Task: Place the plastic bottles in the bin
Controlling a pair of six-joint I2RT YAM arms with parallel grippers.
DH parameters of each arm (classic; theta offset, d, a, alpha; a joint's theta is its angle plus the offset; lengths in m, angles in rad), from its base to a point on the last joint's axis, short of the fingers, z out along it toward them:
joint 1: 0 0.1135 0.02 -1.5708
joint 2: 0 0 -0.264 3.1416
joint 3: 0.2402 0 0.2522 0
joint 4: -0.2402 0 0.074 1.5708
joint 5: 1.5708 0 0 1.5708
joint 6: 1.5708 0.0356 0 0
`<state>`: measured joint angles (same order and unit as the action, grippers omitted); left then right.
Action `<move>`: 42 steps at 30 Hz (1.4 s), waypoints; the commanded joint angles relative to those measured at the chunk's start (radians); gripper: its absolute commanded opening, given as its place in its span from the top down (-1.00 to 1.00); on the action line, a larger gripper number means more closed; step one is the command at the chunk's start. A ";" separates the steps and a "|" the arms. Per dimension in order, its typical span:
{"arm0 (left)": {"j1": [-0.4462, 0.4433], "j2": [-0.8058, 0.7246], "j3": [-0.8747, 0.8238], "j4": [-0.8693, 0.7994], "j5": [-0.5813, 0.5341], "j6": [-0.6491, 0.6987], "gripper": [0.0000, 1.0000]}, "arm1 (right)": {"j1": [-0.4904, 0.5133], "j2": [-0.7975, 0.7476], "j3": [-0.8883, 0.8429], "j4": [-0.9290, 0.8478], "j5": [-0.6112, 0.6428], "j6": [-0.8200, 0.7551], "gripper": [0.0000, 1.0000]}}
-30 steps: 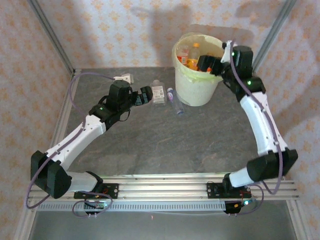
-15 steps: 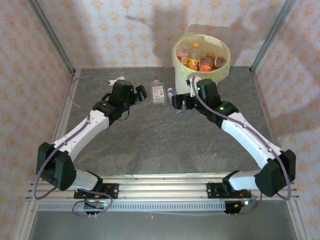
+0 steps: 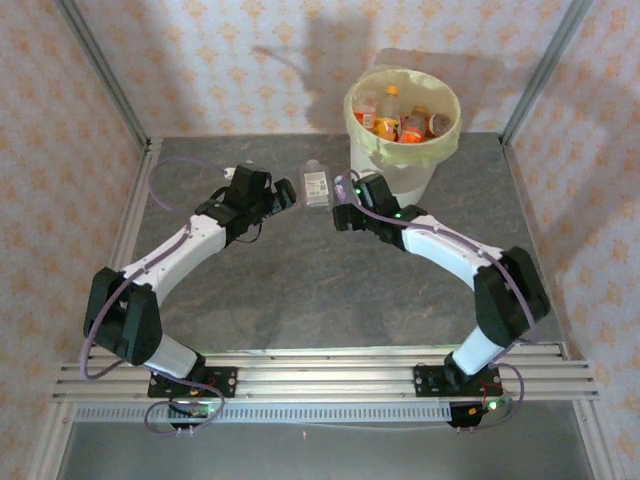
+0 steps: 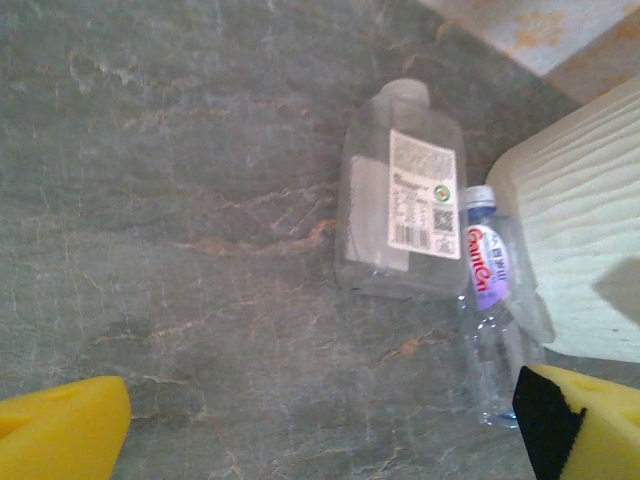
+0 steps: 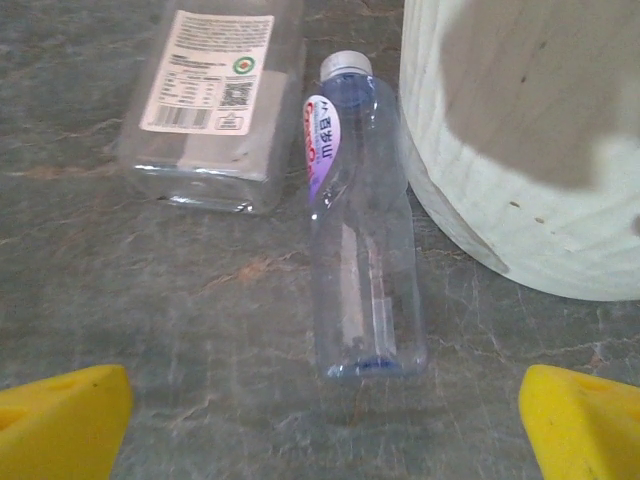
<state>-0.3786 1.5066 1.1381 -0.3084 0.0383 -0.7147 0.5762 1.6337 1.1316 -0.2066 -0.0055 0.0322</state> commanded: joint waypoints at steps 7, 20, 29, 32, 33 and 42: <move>0.004 0.030 0.038 -0.057 -0.013 -0.009 -1.00 | 0.002 0.211 0.105 0.070 0.123 0.005 -0.95; 0.007 0.065 0.062 -0.077 -0.029 0.008 -1.00 | -0.001 0.357 0.158 0.030 0.156 0.208 -0.70; 0.007 0.069 0.059 -0.082 -0.023 0.008 -1.00 | -0.001 0.271 0.032 0.118 0.138 0.171 -0.18; 0.006 0.064 0.055 -0.080 -0.023 0.006 -1.00 | -0.001 0.198 -0.012 0.148 0.094 0.127 -0.06; 0.007 0.064 0.055 -0.080 -0.023 0.006 -1.00 | -0.001 0.173 -0.020 0.139 0.082 0.109 -0.02; 0.007 0.050 0.050 -0.069 -0.007 -0.002 -1.00 | 0.001 -0.128 -0.109 0.018 -0.076 -0.043 0.10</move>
<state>-0.3786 1.5738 1.1774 -0.3565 0.0380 -0.7143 0.5755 1.6085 1.0496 -0.1322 -0.0010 0.0711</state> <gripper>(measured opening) 0.994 0.497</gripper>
